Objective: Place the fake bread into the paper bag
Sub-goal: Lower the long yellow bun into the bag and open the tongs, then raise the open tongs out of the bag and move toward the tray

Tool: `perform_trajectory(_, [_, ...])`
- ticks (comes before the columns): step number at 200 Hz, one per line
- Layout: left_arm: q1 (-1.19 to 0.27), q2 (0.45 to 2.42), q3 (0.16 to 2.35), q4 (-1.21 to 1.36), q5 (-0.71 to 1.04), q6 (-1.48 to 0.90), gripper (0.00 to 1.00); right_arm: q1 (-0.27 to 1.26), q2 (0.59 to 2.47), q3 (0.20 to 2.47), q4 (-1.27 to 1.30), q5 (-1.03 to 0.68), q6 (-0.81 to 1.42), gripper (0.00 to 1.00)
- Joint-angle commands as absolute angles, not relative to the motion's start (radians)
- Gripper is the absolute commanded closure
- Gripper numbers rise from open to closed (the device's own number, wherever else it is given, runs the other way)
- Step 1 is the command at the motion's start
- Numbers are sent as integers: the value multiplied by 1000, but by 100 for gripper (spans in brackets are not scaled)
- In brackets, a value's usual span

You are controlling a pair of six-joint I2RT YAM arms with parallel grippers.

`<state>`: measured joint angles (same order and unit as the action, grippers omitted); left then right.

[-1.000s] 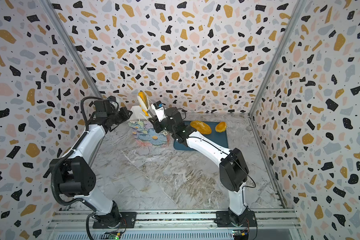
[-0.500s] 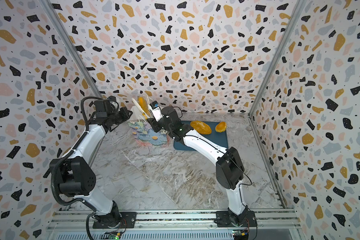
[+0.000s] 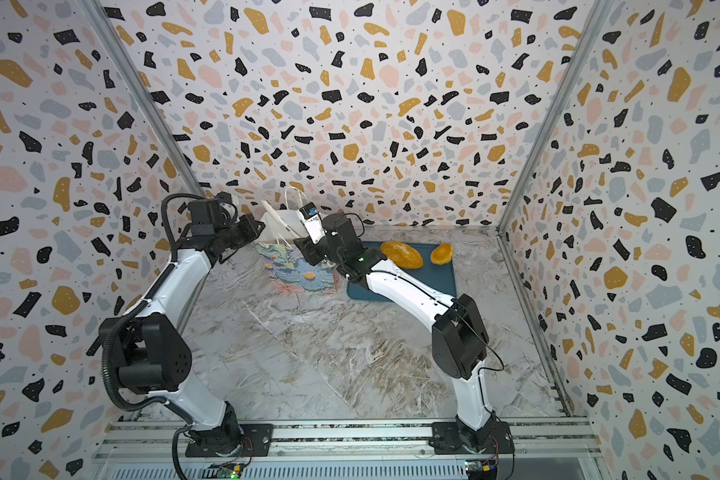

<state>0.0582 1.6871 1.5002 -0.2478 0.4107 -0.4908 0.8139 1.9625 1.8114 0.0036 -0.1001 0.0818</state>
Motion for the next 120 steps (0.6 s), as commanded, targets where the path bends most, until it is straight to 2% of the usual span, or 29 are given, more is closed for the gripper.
perform_trajectory(1, [61, 1656, 1491, -222, 422, -492, 100, 819, 1858, 1845, 6, -86, 66, 47])
perform_trajectory(120, [61, 1657, 1493, -227, 415, -489, 100, 776, 1614, 1577, 26, 11, 64, 46])
